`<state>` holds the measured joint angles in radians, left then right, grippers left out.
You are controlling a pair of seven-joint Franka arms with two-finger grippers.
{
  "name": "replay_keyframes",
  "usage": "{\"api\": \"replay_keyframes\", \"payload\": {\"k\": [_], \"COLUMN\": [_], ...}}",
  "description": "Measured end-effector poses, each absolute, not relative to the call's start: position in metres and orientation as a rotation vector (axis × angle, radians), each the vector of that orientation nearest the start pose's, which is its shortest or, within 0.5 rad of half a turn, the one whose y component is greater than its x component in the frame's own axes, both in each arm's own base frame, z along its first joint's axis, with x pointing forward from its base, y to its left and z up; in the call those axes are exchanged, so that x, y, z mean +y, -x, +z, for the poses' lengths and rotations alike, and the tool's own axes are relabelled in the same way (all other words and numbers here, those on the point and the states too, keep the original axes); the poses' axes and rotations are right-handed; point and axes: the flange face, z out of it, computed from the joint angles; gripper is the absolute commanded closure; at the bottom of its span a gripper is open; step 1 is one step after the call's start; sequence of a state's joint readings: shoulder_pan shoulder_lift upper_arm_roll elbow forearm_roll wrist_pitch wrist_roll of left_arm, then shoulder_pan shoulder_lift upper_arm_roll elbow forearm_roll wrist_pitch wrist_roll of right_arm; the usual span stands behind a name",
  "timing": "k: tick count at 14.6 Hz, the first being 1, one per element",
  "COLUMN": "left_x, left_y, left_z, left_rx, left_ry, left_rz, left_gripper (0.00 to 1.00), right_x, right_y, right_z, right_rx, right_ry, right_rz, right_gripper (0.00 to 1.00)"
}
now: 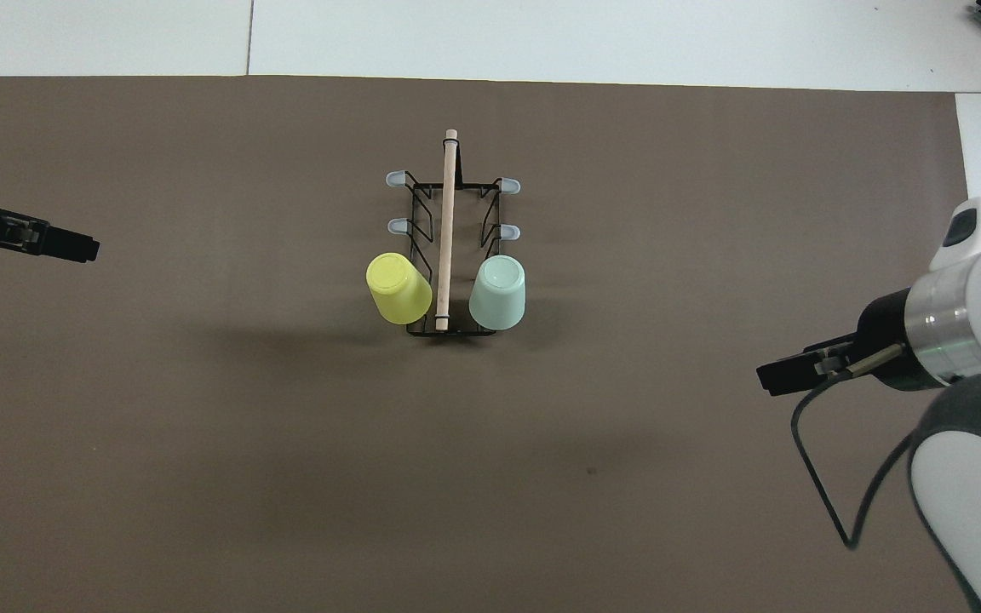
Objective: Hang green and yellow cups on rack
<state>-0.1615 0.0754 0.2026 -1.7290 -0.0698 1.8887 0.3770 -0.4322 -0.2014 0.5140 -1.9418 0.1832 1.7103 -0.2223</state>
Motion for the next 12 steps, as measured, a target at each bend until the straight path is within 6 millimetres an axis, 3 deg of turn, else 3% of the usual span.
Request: {"api": "replay_keyframes", "payload": {"k": [6, 12], "left_x": [0.015, -0.009], "left_y": [-0.595, -0.585], "left_z": [0.538, 0.582], "left_rx": [0.417, 0.32], "left_ry": [3.144, 3.141], "left_rz": [-0.155, -0.151], "left_gripper": [0.0, 0.0], "right_x": [0.067, 0.045], "right_y": [-0.499, -0.507], "right_z": [0.54, 0.524], "right_rx": [-0.387, -0.323], "right_ry": [3.053, 3.04], "right_rz": [0.063, 0.103], "right_gripper": [0.0, 0.0]}}
